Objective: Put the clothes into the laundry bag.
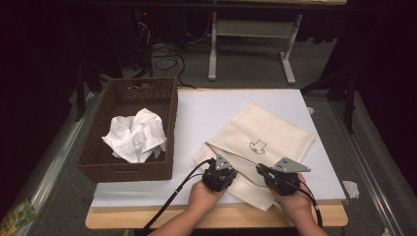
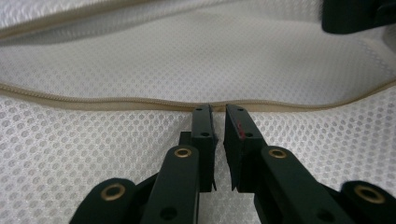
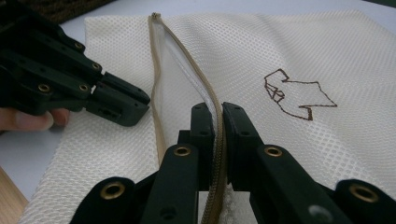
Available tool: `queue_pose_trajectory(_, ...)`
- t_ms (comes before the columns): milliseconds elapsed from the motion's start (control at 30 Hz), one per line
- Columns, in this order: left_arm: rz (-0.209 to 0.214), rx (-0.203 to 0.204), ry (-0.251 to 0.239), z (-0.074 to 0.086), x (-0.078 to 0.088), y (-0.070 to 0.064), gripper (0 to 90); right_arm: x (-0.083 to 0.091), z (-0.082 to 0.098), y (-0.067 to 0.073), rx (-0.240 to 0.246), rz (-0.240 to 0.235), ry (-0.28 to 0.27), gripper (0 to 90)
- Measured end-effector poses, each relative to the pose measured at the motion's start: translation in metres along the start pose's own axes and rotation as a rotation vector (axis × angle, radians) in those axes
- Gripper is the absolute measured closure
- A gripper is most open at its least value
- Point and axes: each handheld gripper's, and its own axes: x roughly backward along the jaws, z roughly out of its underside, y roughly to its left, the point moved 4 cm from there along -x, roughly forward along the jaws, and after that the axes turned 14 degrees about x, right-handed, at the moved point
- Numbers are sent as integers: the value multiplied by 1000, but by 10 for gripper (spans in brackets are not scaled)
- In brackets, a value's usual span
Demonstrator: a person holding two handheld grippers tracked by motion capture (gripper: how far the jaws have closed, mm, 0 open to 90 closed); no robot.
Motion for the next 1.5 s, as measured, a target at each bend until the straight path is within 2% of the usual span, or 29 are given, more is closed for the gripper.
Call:
queue_pose_trajectory(133, -2, 2, 1, 0, 0, 0, 818, 4, -2, -3, -35, 8, -23, 844)
queue_pose_trajectory(267, -3, 3, -4, 0, 1, 1, 803, 7, -5, -3, -46, 12, -35, 847)
queue_pose_trajectory(300, 1, 17, -15, -1, 2, 2, 803, 7, -5, -3, -53, 14, -39, 848)
queue_pose_trajectory(367, 10, 25, -30, -1, 3, 2, 795, 7, -7, -2, -83, 18, -44, 854)
queue_pose_trajectory(400, 13, 26, -35, -1, 4, 2, 795, 7, -7, -2, -83, 18, -44, 854)
queue_pose_trajectory(567, 12, 5, -58, -1, 8, 2, 784, 7, -7, -2, -83, 19, -49, 857)
queue_pose_trajectory(633, 12, 4, -69, -2, 11, 3, 771, 7, -7, -2, -99, 14, -57, 857)
queue_pose_trajectory(733, 8, -1, -93, -7, 20, 6, 711, 7, -8, -3, -112, 7, -70, 855)
queue_pose_trajectory(767, -1, -11, -112, -11, 30, 8, 690, 6, -8, -3, -113, 5, -76, 854)
queue_pose_trajectory(800, -1, -11, -112, -11, 30, 8, 669, 6, -8, -3, -113, 5, -76, 854)
queue_pose_trajectory(833, -13, -27, -133, -14, 40, 10, 642, 7, -9, -3, -111, 7, -82, 854)
queue_pose_trajectory(867, -13, -27, -133, -14, 40, 10, 633, 7, -9, -3, -111, 7, -82, 854)
queue_pose_trajectory(900, -18, -48, -148, -13, 49, 11, 623, 7, -9, -4, -112, 5, -90, 854)
queue_pose_trajectory(933, -18, -48, -148, -13, 49, 11, 611, 7, -9, -4, -112, 5, -90, 854)
queue_pose_trajectory(1033, -45, -107, -167, -6, 59, 13, 583, 8, -9, -3, -104, -1, -88, 854)
queue_pose_trajectory(1133, -29, -89, -176, 0, 62, 18, 522, 7, -9, -2, -94, 7, -84, 855)
queue_pose_trajectory(1167, -27, -83, -162, 1, 62, 20, 505, 7, -9, -1, -98, 10, -81, 855)
queue_pose_trajectory(1233, -33, -97, -150, 0, 63, 20, 441, 6, -8, -1, -104, 7, -70, 852)
queue_pose_trajectory(1300, -33, -104, -172, -2, 66, 19, 390, 4, -8, 0, -95, 7, -64, 851)
queue_pose_trajectory(1500, -43, -114, -178, -4, 68, 21, 328, 3, -7, -1, -88, 6, -70, 851)
